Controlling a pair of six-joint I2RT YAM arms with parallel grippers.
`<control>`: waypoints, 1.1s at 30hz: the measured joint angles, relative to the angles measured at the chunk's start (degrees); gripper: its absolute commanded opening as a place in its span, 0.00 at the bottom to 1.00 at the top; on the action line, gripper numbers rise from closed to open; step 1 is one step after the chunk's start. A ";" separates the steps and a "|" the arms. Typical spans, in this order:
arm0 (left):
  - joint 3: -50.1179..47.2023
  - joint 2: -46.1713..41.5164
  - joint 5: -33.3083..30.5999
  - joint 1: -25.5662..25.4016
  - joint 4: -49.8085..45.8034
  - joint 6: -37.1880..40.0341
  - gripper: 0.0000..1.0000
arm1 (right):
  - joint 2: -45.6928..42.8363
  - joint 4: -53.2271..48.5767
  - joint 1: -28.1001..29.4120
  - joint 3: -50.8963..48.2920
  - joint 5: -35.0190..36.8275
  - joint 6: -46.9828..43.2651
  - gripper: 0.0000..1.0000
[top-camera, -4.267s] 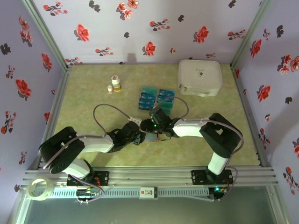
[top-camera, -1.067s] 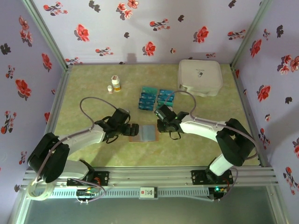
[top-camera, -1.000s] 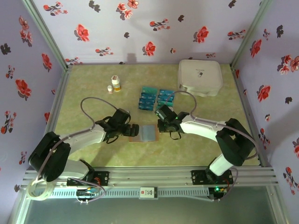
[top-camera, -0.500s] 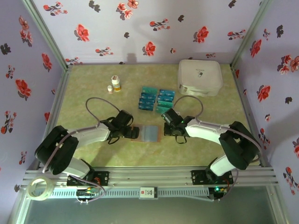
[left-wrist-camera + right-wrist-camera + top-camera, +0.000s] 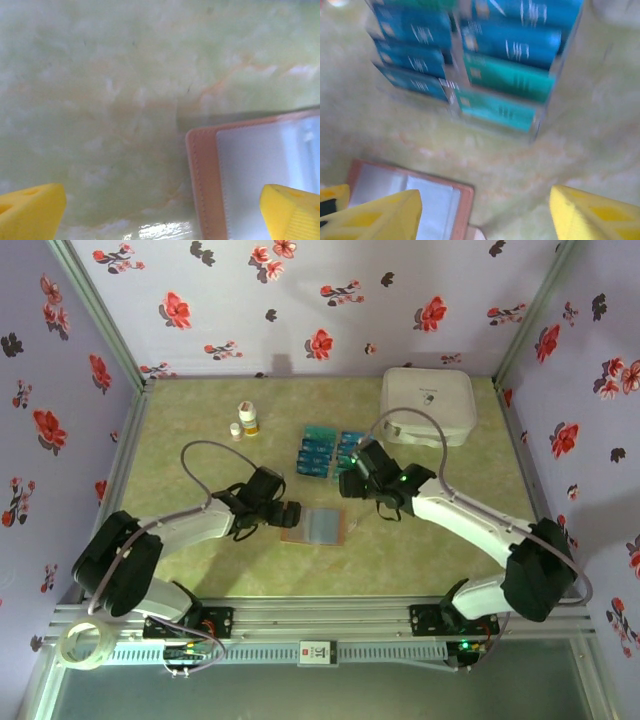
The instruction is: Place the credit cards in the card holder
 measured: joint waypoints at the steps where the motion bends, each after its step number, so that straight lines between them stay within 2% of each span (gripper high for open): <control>1: 0.87 -0.57 -0.81 0.42 -0.31 -0.20 1.00 | -0.09 0.11 0.02 1.46 1.20 -1.55 0.71; 4: 3.72 -1.40 -3.58 1.66 -1.18 -1.11 1.00 | -0.02 1.36 -0.02 3.56 4.28 -6.01 0.78; 8: 5.35 -2.05 -6.01 3.63 -1.57 -2.29 1.00 | 3.37 0.94 -0.42 7.82 4.59 -12.50 0.77; 17: 1.68 -5.99 -6.67 11.13 -0.42 -7.63 1.00 | 19.87 -5.01 -0.61 23.39 -5.35 -25.42 0.54; 20: 0.33 -6.36 -4.07 13.66 0.66 -8.81 1.00 | 26.47 -8.31 -0.63 28.26 -7.89 -28.44 0.47; 26: -0.52 -6.45 5.66 19.30 2.56 -9.97 1.00 | 34.88 -13.07 -0.63 33.09 -10.54 -31.61 0.42; 33: -3.04 -7.78 11.32 20.70 3.37 -10.01 1.00 | 39.17 -15.06 -0.63 38.86 -11.87 -32.83 0.40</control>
